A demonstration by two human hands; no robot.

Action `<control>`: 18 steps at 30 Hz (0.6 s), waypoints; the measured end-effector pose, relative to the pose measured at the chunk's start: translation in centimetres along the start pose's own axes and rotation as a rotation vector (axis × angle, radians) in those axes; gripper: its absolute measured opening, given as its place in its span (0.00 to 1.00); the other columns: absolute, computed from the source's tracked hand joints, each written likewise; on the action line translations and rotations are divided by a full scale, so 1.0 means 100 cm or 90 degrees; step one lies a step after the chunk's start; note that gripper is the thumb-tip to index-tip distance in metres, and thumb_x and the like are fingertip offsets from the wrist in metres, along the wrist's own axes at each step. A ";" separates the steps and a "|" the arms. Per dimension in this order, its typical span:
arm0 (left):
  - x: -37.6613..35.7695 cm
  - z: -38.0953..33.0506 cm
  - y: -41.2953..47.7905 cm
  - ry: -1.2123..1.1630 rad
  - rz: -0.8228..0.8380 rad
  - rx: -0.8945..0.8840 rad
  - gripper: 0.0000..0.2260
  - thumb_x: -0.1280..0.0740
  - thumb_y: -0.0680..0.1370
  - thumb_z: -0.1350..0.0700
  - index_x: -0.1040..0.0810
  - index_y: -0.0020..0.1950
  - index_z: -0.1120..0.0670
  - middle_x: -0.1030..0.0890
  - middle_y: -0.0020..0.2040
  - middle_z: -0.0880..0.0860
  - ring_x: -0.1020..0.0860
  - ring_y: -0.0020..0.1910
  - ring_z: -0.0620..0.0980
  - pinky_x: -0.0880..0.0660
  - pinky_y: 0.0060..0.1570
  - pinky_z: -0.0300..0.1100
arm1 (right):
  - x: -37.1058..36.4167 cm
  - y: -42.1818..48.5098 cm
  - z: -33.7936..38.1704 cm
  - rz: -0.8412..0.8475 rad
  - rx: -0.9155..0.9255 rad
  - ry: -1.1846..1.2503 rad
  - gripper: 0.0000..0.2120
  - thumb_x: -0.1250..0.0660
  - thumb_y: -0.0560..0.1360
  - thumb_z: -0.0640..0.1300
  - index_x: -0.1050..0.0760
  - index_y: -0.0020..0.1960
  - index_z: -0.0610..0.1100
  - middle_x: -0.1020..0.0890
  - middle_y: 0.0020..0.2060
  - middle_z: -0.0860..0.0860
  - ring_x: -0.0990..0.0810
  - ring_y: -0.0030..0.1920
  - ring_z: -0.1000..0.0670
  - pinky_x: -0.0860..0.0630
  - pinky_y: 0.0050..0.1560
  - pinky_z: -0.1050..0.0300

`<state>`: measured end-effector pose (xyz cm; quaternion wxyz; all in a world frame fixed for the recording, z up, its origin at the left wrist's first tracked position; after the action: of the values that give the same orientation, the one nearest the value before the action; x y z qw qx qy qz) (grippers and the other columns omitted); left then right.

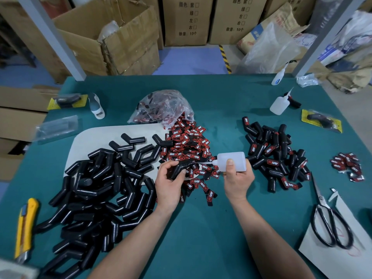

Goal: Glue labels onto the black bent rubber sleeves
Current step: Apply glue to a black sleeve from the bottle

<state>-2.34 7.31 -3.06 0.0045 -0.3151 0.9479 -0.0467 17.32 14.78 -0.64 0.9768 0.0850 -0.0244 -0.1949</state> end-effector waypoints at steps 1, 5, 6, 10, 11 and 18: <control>0.000 0.000 0.000 -0.001 0.002 0.000 0.17 0.24 0.75 0.60 0.19 0.52 0.38 0.18 0.56 0.44 0.19 0.59 0.48 0.23 0.65 0.54 | 0.000 0.000 0.000 0.000 0.003 0.002 0.11 0.32 0.70 0.57 0.29 0.37 0.51 0.23 0.29 0.60 0.28 0.30 0.61 0.30 0.31 0.63; 0.000 0.000 0.000 -0.002 0.002 0.003 0.17 0.24 0.74 0.60 0.19 0.52 0.38 0.18 0.56 0.44 0.19 0.59 0.48 0.23 0.65 0.55 | -0.001 -0.003 -0.001 0.009 -0.004 0.006 0.11 0.31 0.69 0.57 0.28 0.37 0.51 0.25 0.28 0.58 0.27 0.31 0.55 0.28 0.31 0.54; 0.000 -0.001 0.000 -0.003 0.001 0.006 0.17 0.24 0.74 0.60 0.19 0.53 0.38 0.17 0.56 0.45 0.19 0.58 0.48 0.23 0.65 0.55 | -0.002 -0.003 -0.001 0.012 -0.003 0.005 0.11 0.31 0.69 0.57 0.28 0.37 0.51 0.25 0.29 0.58 0.27 0.31 0.55 0.28 0.31 0.54; 0.001 0.000 -0.001 -0.008 0.003 0.019 0.15 0.24 0.74 0.58 0.19 0.54 0.39 0.17 0.55 0.49 0.18 0.57 0.50 0.23 0.64 0.57 | 0.001 0.001 0.001 0.000 -0.003 0.020 0.11 0.31 0.70 0.58 0.27 0.38 0.52 0.22 0.30 0.60 0.26 0.31 0.61 0.28 0.32 0.62; 0.001 0.000 -0.001 -0.007 0.005 0.021 0.16 0.24 0.75 0.59 0.19 0.54 0.39 0.17 0.56 0.48 0.18 0.57 0.50 0.23 0.64 0.57 | 0.002 0.003 0.000 -0.003 -0.008 0.026 0.11 0.31 0.70 0.58 0.27 0.39 0.52 0.22 0.30 0.60 0.26 0.32 0.60 0.28 0.32 0.60; 0.002 0.002 0.000 -0.020 0.006 0.031 0.16 0.24 0.76 0.60 0.19 0.55 0.40 0.15 0.54 0.48 0.17 0.55 0.50 0.21 0.60 0.49 | 0.000 -0.002 0.004 0.030 -0.031 0.118 0.10 0.30 0.71 0.56 0.24 0.41 0.49 0.22 0.30 0.53 0.25 0.25 0.52 0.29 0.24 0.61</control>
<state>-2.52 7.21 -3.26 0.0269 -0.3110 0.9478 -0.0645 17.26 14.52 -0.29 0.9810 0.0786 0.0692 -0.1634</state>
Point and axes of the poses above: each hand's wrist, its own y-axis towards the middle knuckle, its own x-axis out of the back of the hand, z = x × y, the point moved 3 cm from there along y, towards the middle knuckle
